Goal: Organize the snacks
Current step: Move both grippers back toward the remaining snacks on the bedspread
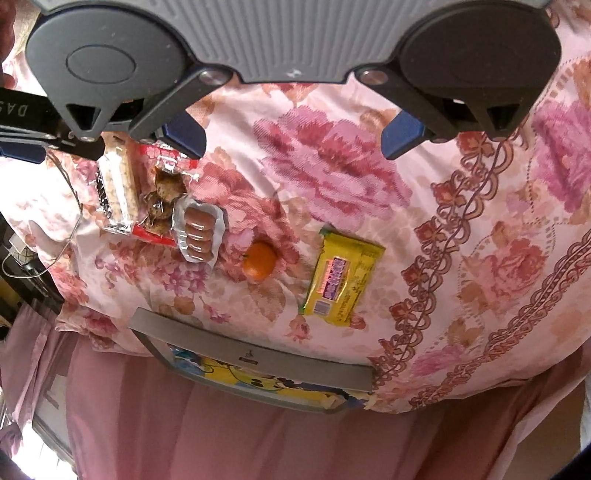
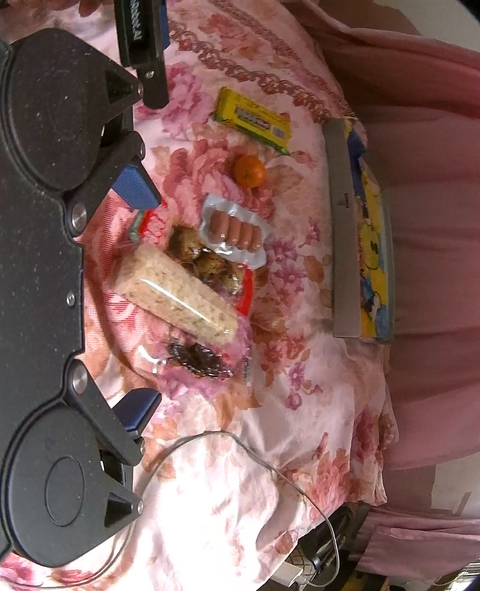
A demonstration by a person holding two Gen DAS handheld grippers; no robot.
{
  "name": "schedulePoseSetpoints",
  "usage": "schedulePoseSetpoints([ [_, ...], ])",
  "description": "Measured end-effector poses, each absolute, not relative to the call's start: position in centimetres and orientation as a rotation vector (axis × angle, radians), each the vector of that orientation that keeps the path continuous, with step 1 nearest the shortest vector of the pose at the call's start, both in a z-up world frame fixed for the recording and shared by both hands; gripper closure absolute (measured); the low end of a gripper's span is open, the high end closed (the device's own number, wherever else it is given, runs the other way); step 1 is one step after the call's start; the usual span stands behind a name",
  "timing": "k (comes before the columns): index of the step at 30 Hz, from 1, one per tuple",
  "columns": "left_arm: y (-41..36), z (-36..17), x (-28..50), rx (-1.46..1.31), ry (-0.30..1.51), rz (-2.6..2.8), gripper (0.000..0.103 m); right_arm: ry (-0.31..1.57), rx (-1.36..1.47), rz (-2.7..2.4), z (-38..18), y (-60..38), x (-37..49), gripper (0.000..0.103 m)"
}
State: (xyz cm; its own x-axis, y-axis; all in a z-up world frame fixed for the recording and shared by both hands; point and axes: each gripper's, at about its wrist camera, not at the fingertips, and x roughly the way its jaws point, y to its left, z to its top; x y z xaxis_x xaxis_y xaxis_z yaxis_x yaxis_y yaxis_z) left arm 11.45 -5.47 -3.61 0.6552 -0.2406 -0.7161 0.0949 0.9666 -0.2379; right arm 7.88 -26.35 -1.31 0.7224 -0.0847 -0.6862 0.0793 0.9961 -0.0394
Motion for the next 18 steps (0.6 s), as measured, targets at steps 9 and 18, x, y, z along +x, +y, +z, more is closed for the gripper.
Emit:
schedulePoseSetpoints([
  [9,-8.0,-3.9,13.4,-0.203,0.844,-0.264,0.001,0.687,-0.072,-0.082,0.3,-30.0,10.6,0.001],
  [18,-12.4,-4.0,14.7,-0.229,0.843,-0.436,0.001,0.699,-0.179,0.008,-0.9,-34.6,14.2,0.001],
])
